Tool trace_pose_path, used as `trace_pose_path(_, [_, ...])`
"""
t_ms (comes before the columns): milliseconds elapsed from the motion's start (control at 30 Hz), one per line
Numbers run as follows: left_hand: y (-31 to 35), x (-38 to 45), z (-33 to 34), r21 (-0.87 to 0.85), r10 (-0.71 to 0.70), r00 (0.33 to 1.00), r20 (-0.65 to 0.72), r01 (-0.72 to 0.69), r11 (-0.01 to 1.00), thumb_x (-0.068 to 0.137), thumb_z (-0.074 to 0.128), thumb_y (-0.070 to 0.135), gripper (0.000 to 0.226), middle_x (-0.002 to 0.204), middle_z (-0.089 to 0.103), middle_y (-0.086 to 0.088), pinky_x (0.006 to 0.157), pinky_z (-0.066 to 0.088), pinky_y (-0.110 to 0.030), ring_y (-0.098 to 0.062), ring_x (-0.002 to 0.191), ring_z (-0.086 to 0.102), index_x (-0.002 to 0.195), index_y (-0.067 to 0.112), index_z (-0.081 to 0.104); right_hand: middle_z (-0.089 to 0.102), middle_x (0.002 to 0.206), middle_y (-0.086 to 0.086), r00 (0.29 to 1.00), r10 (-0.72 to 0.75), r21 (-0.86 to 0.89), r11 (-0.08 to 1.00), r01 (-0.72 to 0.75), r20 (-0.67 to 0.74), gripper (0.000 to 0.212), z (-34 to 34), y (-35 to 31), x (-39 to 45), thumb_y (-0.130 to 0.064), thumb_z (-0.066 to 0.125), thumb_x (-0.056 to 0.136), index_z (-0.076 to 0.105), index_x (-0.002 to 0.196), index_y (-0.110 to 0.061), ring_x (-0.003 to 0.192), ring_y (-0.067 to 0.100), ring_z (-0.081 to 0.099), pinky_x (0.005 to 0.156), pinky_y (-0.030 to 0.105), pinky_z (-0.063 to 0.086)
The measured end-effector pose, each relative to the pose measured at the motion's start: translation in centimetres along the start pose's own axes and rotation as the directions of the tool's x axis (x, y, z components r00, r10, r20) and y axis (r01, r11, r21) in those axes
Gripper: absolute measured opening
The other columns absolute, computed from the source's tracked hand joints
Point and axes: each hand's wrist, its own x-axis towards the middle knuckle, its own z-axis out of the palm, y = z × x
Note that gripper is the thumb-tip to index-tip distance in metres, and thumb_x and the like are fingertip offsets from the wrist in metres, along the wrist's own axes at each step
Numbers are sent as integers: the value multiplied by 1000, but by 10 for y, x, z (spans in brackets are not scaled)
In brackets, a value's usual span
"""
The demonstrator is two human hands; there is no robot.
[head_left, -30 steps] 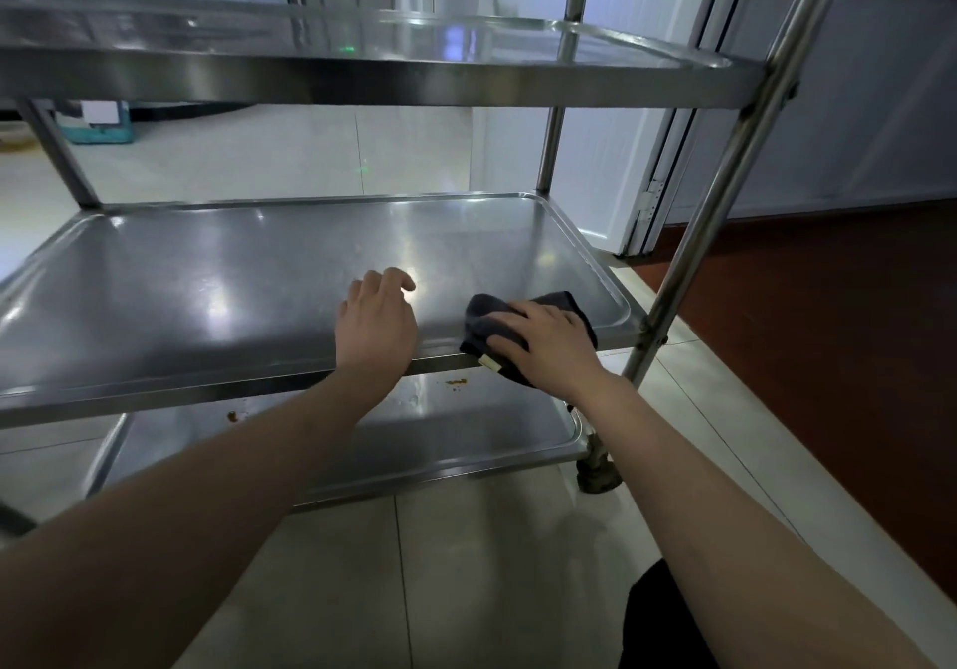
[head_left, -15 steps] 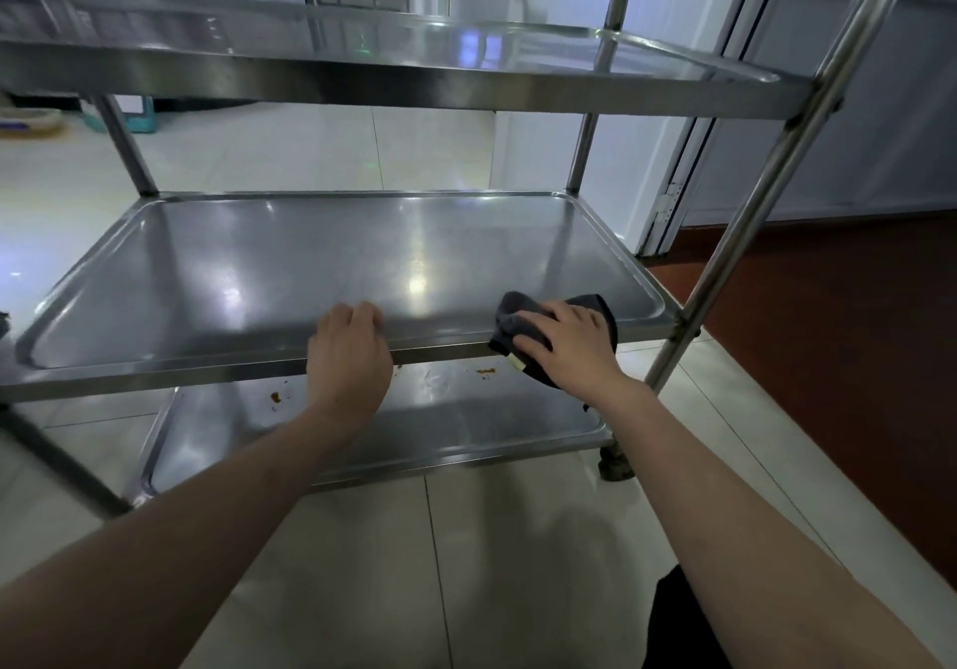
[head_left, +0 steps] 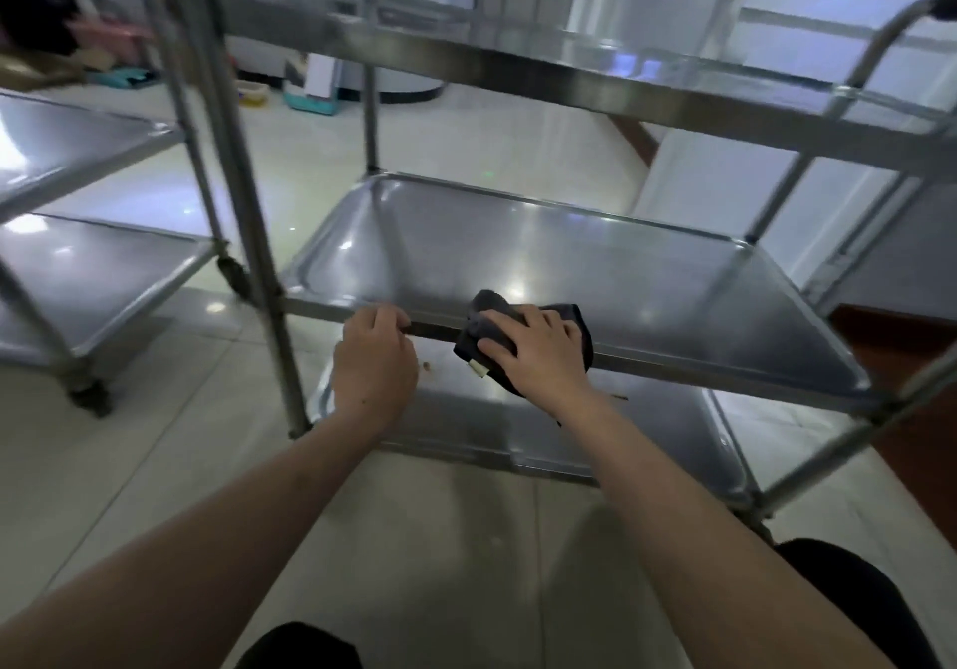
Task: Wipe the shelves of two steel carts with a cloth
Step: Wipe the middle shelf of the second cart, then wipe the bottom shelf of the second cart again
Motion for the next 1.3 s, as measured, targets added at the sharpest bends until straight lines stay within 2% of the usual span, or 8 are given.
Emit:
trace_pose_path(100, [-43,-8,-20,61,-98,995,23,96,993,92,47,9,25,112,59,-11,87,46,-47,-34,106,53,112,14,61,45,154,-5,998,-60,10,998,60,8,50,17,-58,23,-68,38,103,44,150,-52,141,27,36,113,49,23])
trace_pose_path(300, [-100,-33,-34,67,-236,971,30,233,970,93,49,10,25,115,59,-12,89,48,-50,-34,109,53,114,15,60,44,155,-1,988,-154,-39,987,155,26,51,36,-149,59,-66,34,105,38,153,-51,141,30,37,111,53,28])
trace_pose_path(533, [-119,-46,-39,53,-295,953,69,292,955,95,44,13,25,113,55,-6,85,46,-44,-30,105,51,116,18,56,50,152,-6,967,-252,-33,967,251,-33,49,50,-196,79,-62,40,106,41,153,-48,137,28,44,105,53,33])
trace_pose_path(633, [-117,-47,-39,54,-305,949,83,301,952,96,42,14,26,115,55,-5,87,46,-44,-29,107,49,117,19,56,51,153,-8,953,-298,-22,955,297,-50,47,53,-195,80,-59,44,106,43,152,-48,136,28,46,105,53,33])
trace_pose_path(800, [-114,-50,-38,78,-325,937,128,317,945,95,41,13,27,117,55,-5,89,46,-44,-27,110,48,118,18,55,59,145,-7,889,-430,65,894,444,-158,38,54,-172,63,-43,59,104,59,143,-40,130,28,51,101,54,37])
trace_pose_path(967, [-108,-54,-39,107,-324,937,129,312,944,96,45,14,24,117,56,-7,87,47,-45,-29,108,50,118,17,55,64,134,-14,836,-483,108,846,522,-259,35,56,-147,33,-42,55,101,64,135,-38,121,20,56,92,49,37])
trace_pose_path(1100, [-100,-60,-40,112,-314,942,119,302,947,96,46,14,26,118,57,-9,88,45,-43,-30,110,50,120,16,55,65,129,-16,873,-421,210,856,473,-247,35,58,-133,9,-47,50,102,64,134,-39,117,18,57,91,48,37])
trace_pose_path(1300, [-91,-85,-28,155,-300,943,146,278,948,96,46,16,26,117,55,-8,85,39,-37,-30,110,50,121,17,56,69,123,-15,957,-248,420,860,289,-151,33,79,-101,-15,-49,48,104,63,133,-42,115,19,59,93,52,48])
